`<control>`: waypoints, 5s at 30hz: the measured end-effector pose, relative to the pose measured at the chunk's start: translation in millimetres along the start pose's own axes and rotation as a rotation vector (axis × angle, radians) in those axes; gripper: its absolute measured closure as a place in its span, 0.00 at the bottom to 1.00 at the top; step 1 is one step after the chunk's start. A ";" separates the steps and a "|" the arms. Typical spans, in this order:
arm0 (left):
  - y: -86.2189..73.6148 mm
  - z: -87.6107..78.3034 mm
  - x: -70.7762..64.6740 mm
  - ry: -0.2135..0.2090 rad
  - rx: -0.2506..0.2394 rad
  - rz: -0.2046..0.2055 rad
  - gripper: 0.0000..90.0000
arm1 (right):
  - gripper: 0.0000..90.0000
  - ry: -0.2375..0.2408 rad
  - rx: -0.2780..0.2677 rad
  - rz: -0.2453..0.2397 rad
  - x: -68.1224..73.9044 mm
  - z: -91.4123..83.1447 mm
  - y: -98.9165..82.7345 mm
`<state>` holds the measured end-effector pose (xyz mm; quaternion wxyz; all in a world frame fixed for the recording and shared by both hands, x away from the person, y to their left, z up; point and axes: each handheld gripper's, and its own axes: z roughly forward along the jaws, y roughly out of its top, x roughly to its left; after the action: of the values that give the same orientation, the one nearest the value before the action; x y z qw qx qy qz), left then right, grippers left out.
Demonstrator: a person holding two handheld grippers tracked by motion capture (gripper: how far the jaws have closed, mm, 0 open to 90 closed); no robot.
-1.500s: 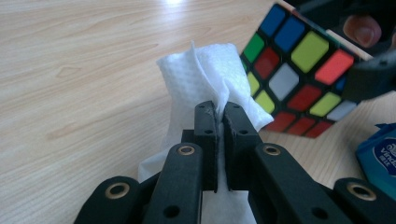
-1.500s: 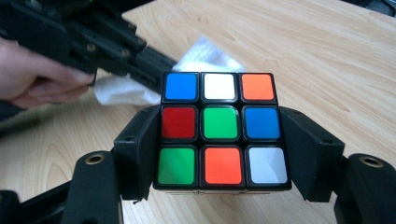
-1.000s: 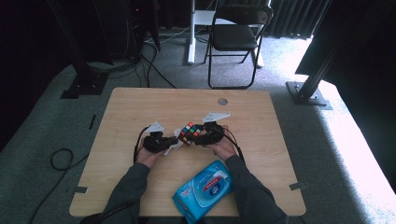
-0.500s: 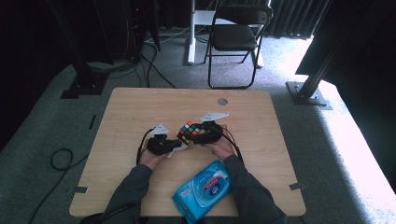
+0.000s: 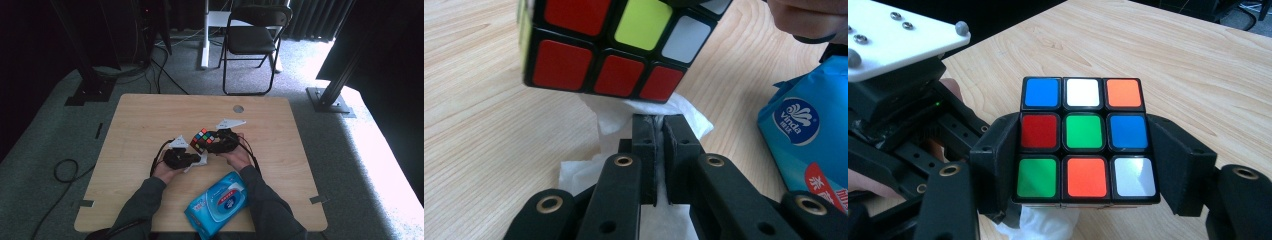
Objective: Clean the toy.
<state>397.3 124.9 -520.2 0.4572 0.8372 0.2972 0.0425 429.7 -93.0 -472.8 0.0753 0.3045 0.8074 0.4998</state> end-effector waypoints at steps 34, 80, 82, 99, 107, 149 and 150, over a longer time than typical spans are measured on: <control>-4.8 -8.8 20.5 0.056 -0.075 -0.083 0.95 | 0.38 0.057 -0.017 0.010 3.9 0.5 0.2; 19.5 -21.5 -26.3 0.079 -0.054 0.111 0.95 | 0.38 -0.016 0.000 0.037 -4.1 -0.5 -4.4; 21.0 -23.3 -25.3 0.084 -0.060 0.111 0.95 | 0.38 -0.013 0.000 0.036 -3.9 -0.1 -4.5; 21.6 -43.3 -1.9 0.173 -0.140 0.016 0.95 | 0.38 0.002 0.007 0.032 -3.2 0.2 -5.1; 25.2 -49.0 -1.3 0.176 -0.169 0.008 0.95 | 0.38 0.004 0.011 0.027 -2.1 2.0 -5.4; 21.8 -29.4 -14.5 0.122 -0.107 0.049 0.95 | 0.38 -0.002 -0.005 0.040 -4.7 -2.3 -4.7; 22.5 -30.9 -13.0 0.127 -0.111 0.049 0.95 | 0.38 -0.002 -0.004 0.041 -4.6 -2.7 -4.8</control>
<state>386.3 131.7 -482.0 0.4818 0.8133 0.3022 0.1231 430.2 -99.2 -476.4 0.0665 0.3212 0.7999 0.5025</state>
